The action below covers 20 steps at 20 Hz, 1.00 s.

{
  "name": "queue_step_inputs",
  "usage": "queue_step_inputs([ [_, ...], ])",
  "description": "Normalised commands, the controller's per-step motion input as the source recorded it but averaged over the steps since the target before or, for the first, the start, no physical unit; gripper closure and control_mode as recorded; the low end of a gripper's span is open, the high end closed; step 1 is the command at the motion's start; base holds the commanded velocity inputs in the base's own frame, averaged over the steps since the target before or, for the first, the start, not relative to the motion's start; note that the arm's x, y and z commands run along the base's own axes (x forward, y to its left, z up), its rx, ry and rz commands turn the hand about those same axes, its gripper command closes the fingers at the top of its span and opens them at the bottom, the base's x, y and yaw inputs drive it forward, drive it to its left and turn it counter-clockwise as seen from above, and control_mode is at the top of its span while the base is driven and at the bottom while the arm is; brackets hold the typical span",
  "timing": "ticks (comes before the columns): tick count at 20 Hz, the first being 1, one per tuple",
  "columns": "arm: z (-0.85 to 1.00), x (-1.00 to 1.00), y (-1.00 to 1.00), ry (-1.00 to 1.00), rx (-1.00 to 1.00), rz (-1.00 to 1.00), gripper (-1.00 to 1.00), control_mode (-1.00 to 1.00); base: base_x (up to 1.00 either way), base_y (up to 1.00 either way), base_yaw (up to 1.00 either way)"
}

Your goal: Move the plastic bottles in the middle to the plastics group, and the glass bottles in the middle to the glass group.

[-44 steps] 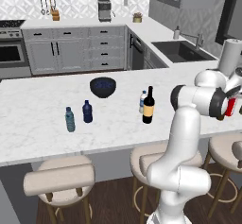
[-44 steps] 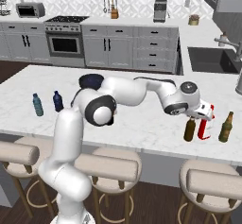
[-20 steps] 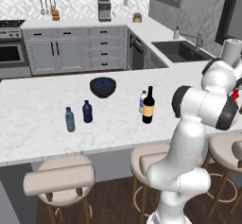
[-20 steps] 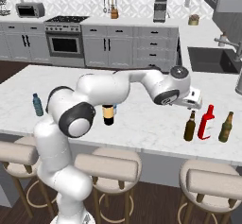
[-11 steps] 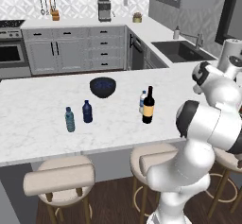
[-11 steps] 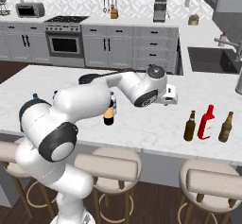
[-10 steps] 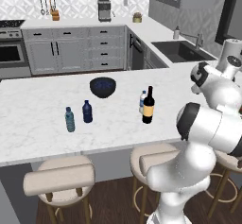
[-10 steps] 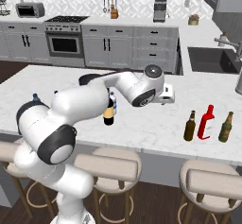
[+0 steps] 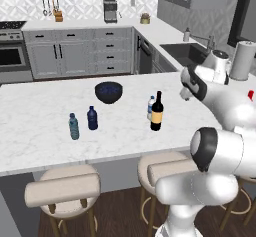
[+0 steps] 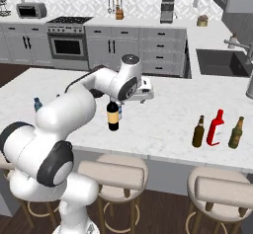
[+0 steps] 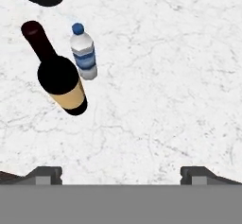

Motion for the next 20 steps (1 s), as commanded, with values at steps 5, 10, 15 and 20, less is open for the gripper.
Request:
queue_step_inputs([
  [5, 0.13, -0.04, 0.88, 0.00, 0.00, 0.29, -1.00, -1.00, 0.00, 0.00, 0.00],
  [10, 0.15, 0.02, 0.86, 0.00, 0.00, 0.17, -1.00, -1.00, 0.00, 0.00, 0.00],
  [15, -0.01, 0.16, 0.51, 0.04, 0.10, -0.04, -1.00, -1.00, 0.00, 0.00, 0.00],
  [20, -0.09, 0.33, 0.14, 0.04, 0.07, -0.22, -1.00, -1.00, 0.00, 0.00, 0.00],
])
